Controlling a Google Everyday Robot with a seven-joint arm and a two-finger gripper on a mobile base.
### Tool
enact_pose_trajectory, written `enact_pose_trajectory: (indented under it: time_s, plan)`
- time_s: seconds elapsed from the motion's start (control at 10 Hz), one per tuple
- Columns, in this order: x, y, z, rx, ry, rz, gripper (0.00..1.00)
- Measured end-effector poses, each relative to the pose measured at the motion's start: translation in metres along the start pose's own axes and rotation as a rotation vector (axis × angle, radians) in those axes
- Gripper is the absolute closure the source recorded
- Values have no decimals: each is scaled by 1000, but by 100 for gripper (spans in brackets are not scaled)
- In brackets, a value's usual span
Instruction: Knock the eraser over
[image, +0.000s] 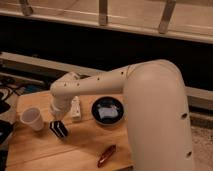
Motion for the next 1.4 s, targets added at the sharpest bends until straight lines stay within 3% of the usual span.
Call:
enact_pose_trajectory:
  time_s: [1.4]
  plan:
    - [7,6,4,-15,38,-20,80]
